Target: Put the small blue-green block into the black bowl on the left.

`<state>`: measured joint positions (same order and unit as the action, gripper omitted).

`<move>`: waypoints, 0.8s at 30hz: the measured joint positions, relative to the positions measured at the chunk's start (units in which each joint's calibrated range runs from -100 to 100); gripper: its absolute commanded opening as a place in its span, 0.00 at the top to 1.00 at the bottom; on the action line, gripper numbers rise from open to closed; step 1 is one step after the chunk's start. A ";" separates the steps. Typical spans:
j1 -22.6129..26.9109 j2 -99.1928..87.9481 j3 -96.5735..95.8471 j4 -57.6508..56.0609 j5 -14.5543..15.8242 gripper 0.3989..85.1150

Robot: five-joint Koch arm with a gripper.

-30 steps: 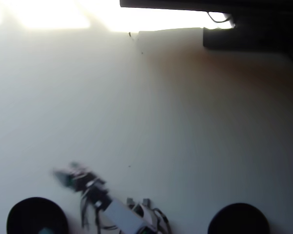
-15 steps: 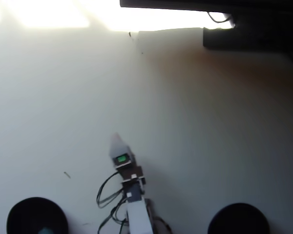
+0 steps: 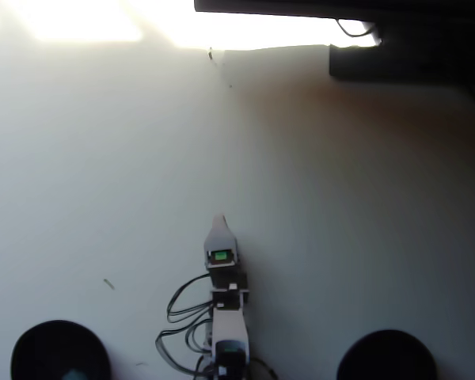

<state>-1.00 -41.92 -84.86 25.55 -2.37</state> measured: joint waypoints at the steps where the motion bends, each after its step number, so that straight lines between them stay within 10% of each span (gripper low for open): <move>1: 0.05 0.13 -0.28 0.82 0.00 0.52; 24: 0.39 -4.92 -5.91 2.63 -0.05 0.40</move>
<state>-0.61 -46.84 -90.77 28.18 -2.42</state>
